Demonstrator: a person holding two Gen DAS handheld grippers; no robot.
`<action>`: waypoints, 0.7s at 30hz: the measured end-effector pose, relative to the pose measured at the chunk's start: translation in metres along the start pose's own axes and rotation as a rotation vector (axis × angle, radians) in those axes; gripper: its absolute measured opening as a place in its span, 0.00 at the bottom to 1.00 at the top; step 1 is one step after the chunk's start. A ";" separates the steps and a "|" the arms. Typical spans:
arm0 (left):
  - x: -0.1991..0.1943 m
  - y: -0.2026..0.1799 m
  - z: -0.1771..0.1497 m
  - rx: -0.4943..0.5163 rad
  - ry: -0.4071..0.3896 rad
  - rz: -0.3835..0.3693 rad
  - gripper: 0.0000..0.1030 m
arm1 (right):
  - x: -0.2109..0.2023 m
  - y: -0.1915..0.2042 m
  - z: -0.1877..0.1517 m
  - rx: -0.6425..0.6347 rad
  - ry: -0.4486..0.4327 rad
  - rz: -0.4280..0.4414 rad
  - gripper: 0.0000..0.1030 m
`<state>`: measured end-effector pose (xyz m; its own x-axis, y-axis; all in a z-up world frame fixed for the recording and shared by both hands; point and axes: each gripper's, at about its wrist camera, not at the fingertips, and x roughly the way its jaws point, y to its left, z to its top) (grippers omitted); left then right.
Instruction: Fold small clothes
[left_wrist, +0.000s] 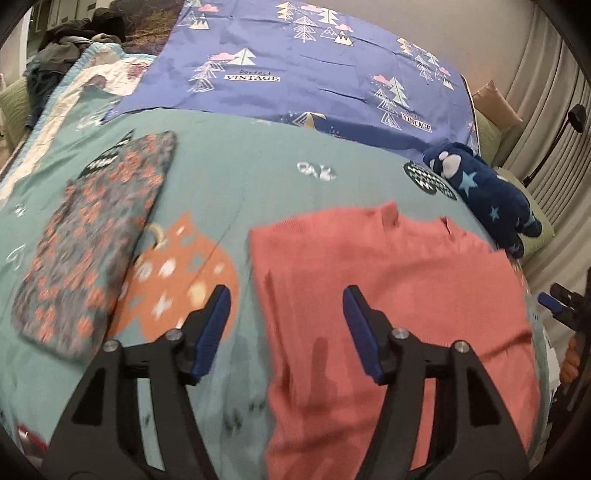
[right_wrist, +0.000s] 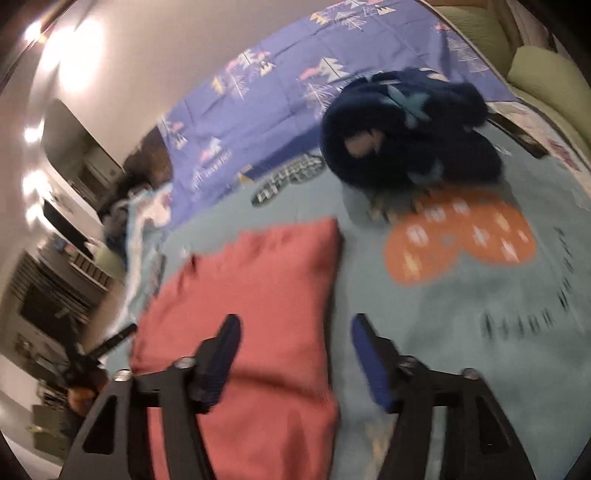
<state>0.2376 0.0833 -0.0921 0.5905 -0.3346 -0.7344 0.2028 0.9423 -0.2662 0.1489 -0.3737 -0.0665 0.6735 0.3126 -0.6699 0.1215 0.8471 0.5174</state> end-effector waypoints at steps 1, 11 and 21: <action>0.008 0.001 0.005 -0.004 0.007 0.001 0.62 | 0.011 -0.004 0.009 0.017 0.009 -0.001 0.65; 0.055 0.012 0.030 -0.030 0.049 -0.135 0.07 | 0.099 -0.015 0.039 0.003 0.117 0.100 0.03; 0.054 -0.009 0.029 0.097 -0.053 0.028 0.08 | 0.109 -0.015 0.044 -0.052 0.074 -0.042 0.03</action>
<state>0.2907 0.0570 -0.1111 0.6366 -0.3097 -0.7062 0.2586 0.9485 -0.1828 0.2523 -0.3708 -0.1239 0.6127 0.3056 -0.7288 0.1091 0.8807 0.4610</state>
